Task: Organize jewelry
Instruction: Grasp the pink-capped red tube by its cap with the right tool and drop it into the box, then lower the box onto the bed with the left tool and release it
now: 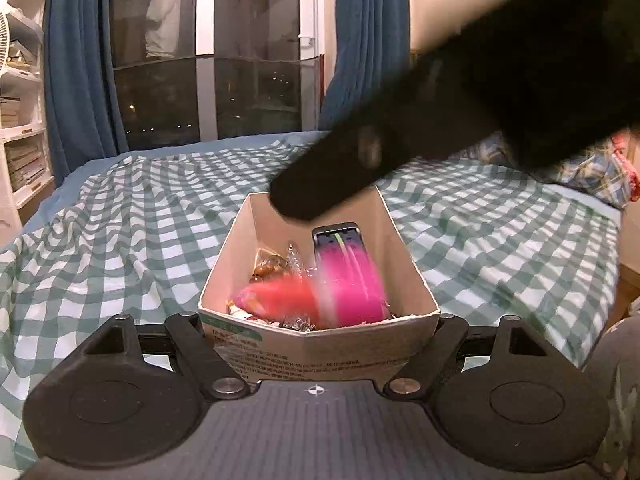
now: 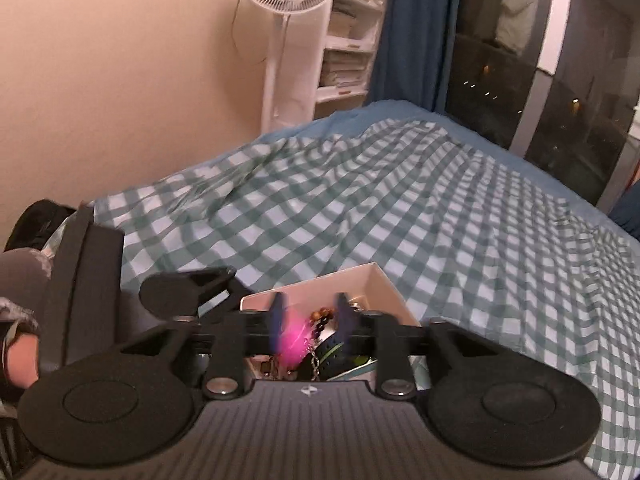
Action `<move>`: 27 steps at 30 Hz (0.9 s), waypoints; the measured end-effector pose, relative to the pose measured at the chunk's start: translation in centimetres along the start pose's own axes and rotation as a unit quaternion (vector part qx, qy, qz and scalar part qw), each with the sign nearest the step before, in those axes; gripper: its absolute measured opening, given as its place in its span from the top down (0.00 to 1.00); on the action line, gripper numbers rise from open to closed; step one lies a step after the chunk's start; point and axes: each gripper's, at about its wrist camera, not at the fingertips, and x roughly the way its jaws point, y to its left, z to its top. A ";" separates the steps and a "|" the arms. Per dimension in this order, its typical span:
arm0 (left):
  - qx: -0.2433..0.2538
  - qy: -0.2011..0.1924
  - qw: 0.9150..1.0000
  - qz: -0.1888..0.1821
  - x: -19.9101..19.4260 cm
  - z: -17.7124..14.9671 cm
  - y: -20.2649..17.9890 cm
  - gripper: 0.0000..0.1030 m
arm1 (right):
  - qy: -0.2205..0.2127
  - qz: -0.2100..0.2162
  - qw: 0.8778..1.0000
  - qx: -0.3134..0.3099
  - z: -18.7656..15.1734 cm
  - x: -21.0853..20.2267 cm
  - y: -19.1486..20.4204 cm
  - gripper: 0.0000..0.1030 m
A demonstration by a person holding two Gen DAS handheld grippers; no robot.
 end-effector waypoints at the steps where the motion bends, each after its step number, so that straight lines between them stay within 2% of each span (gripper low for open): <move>1: -0.002 0.002 1.000 0.004 0.4 -0.4 0.1 0.47 | -0.003 -0.003 1.000 0.008 -0.1 -0.3 -0.4 0.00; 4: -0.001 0.004 1.000 0.020 1.8 -1.4 0.2 0.48 | 0.012 -0.016 1.000 0.021 -1.4 -1.0 -1.5 0.00; 8: -0.007 -0.028 0.998 0.050 3.2 -2.0 0.3 0.47 | 0.034 -0.034 0.998 0.029 -4.0 -1.6 -2.7 0.00; 10: -0.007 -0.031 0.997 0.072 4.5 -2.3 0.1 0.47 | 0.041 -0.044 0.997 0.044 -5.7 -1.7 -3.2 0.00; 12: -0.021 0.001 0.996 0.081 6.3 -3.0 0.2 0.46 | 0.053 -0.057 0.994 0.071 -7.5 -1.7 -3.8 0.00; 14: -0.045 0.059 0.994 0.081 8.3 -4.1 0.4 0.42 | 0.067 -0.086 0.988 0.111 -9.4 -1.4 -4.6 0.00; 16: -0.048 0.068 0.993 0.082 8.4 -3.7 0.4 0.39 | 0.081 -0.124 0.976 0.161 -11.2 -1.0 -5.3 0.00; 17: -0.067 0.086 0.990 0.085 8.5 -3.0 0.6 0.27 | 0.090 -0.141 0.968 0.186 -12.1 -0.7 -5.6 0.00; 18: -0.088 0.108 0.987 0.083 8.4 -2.5 1.0 0.24 | 0.099 -0.148 0.961 0.211 -12.9 -0.4 -5.8 0.00; 20: -0.118 0.133 0.981 0.080 7.8 -1.6 1.9 0.23 | 0.118 -0.155 0.949 0.249 -14.1 0.1 -5.7 0.00; 22: -0.140 0.166 0.972 0.089 6.6 -0.2 2.6 0.23 | 0.126 -0.154 0.940 0.279 -14.7 0.3 -5.3 0.00; 25: -0.165 0.213 0.958 0.099 4.5 2.1 2.6 0.23 | 0.131 -0.155 0.931 0.304 -13.8 0.4 -4.3 0.00; 27: -0.143 0.234 0.955 0.111 2.2 3.7 1.7 0.23 | 0.127 -0.152 0.929 0.312 -12.4 -0.3 -3.8 0.00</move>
